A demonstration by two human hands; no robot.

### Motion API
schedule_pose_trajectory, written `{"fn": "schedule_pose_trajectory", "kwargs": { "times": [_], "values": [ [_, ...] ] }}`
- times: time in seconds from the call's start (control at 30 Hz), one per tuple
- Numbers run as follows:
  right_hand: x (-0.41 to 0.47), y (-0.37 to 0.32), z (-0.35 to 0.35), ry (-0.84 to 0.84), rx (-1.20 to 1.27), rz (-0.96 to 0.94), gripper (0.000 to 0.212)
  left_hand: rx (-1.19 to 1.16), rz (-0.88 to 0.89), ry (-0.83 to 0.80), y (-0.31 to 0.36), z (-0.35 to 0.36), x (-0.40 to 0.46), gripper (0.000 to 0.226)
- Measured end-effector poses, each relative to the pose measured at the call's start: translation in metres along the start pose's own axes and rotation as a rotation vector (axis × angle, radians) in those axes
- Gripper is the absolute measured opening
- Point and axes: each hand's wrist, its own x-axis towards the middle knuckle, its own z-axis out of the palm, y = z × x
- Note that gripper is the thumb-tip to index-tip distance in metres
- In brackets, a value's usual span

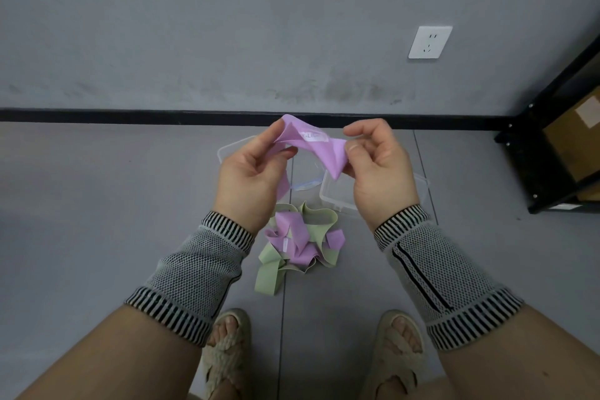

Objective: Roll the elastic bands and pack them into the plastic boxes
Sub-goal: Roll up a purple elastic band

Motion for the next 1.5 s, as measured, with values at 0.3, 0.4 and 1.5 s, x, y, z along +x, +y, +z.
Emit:
{"fn": "schedule_pose_trajectory", "kwargs": {
  "times": [0.3, 0.4, 1.5],
  "values": [
    [-0.001, 0.0, -0.002, 0.113, -0.072, -0.041, 0.018, -0.027, -0.017, -0.008, 0.001, 0.003, 0.0, 0.041],
    [-0.003, 0.002, 0.003, 0.035, -0.087, -0.018, 0.02, -0.082, -0.029, 0.019, 0.003, 0.002, 0.0, 0.039],
    [0.0, -0.003, -0.001, -0.099, 0.181, 0.166, 0.019, -0.078, -0.021, 0.031, 0.01, -0.002, -0.001, 0.037]
  ]
}}
